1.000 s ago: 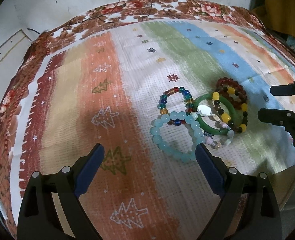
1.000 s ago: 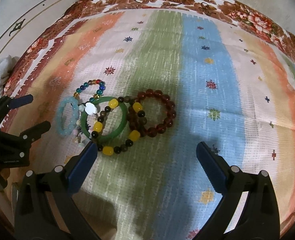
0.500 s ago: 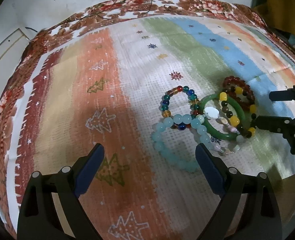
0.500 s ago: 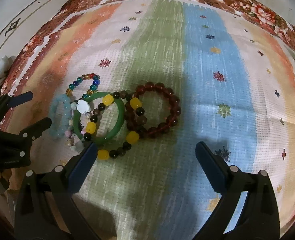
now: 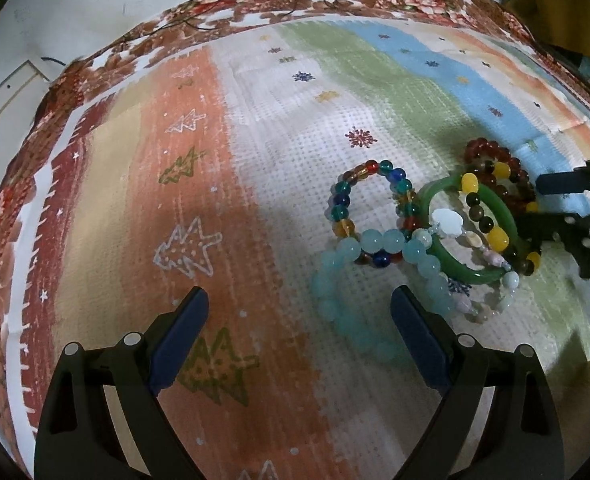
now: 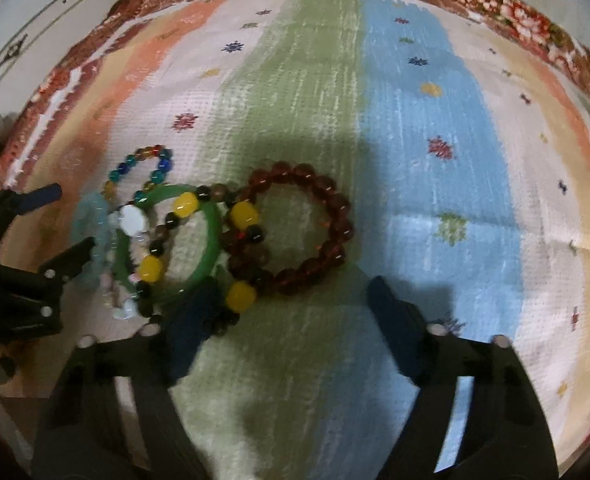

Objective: Organize jewelry
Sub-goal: 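Grasp the light blue bead bracelet with left tool while right grasps yellow-black bracelet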

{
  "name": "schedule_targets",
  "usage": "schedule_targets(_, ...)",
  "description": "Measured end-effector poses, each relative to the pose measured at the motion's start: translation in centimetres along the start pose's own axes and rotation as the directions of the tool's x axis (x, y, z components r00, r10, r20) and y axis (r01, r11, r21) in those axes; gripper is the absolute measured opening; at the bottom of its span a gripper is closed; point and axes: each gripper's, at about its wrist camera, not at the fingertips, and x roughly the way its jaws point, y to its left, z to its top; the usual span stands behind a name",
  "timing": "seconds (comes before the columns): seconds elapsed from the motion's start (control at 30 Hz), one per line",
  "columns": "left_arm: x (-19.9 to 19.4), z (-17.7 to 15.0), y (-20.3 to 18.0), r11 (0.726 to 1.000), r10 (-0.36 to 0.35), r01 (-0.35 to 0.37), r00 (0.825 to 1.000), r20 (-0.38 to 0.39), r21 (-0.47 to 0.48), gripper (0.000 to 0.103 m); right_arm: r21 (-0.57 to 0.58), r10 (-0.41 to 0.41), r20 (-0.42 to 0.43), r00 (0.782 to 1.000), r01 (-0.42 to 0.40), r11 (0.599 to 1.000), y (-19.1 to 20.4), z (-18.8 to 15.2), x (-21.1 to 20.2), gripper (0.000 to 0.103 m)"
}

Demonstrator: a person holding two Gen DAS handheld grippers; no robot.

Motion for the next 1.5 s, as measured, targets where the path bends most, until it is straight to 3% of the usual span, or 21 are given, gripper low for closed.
schedule_targets(0.07, 0.1, 0.2, 0.0, 1.0, -0.006, 0.006, 1.0, -0.002, -0.002, 0.09, 0.001, -0.002, 0.001, 1.0, 0.002, 1.0, 0.0, 0.1, 0.1, 0.071)
schedule_targets(0.2, 0.1, 0.2, -0.2, 0.999, -0.03, 0.029, 1.0, 0.007, 0.013, 0.079, -0.022, 0.006, -0.005, 1.0, -0.006, 1.0, 0.5, 0.2, 0.1, 0.05)
schedule_targets(0.3, 0.0, 0.0, -0.6, 0.999, -0.041, 0.041, 0.999, 0.018, 0.026, 0.07, -0.032, 0.009, -0.012, 1.0, -0.009, 0.999, 0.8, 0.2, 0.0, 0.042)
schedule_targets(0.43, 0.0, 0.0, -0.8, 0.997, -0.077, 0.077, 0.997, 0.013, 0.02, 0.058, -0.033, 0.019, -0.015, 1.0, -0.019, 0.999, 0.8, 0.1, -0.1, 0.04)
schedule_targets(0.53, -0.1, 0.0, -1.1, 0.995, -0.096, 0.096, 0.995, 0.005, 0.03, 0.036, -0.032, 0.021, -0.018, 1.0, -0.022, 0.999, 0.8, 0.1, -0.2, 0.04)
schedule_targets(0.6, -0.2, 0.0, -1.4, 0.995, -0.088, 0.088, 0.996, -0.001, 0.042, 0.015, -0.035, 0.022, -0.019, 1.0, -0.023, 0.999, 0.8, 0.0, -0.3, 0.04)
schedule_targets(0.63, -0.2, 0.0, -1.4, 0.995, -0.09, 0.09, 0.996, -0.003, 0.045, 0.012, -0.035, 0.023, -0.02, 1.0, -0.024, 0.999, 0.8, 0.0, -0.3, 0.04)
schedule_targets(0.9, -1.1, -0.1, -0.8, 0.995, -0.093, 0.093, 0.996, 0.011, 0.021, 0.011, -0.026, 0.053, -0.011, 0.999, -0.053, 0.998, 0.5, 0.0, -1.5, 0.04)
schedule_targets(1.13, -3.7, 0.6, -0.1, 0.991, -0.125, 0.127, 0.99, 0.068, -0.038, 0.011, -0.008, 0.087, 0.012, 0.996, -0.087, 0.996, 0.3, 0.3, -3.0, 0.04)
schedule_targets(1.37, -3.7, 0.1, -0.6, 0.992, -0.115, 0.117, 0.992, 0.043, -0.043, 0.011, 0.006, 0.103, -0.017, 0.994, -0.103, 0.995, 0.1, -0.1, -2.5, 0.04)
schedule_targets(1.5, -4.4, 0.1, 0.0, 0.986, -0.144, 0.148, 0.988, 0.055, -0.074, 0.011, 0.041, 0.154, -0.026, 0.988, -0.153, 0.987, -0.2, 0.0, -2.7, 0.04)
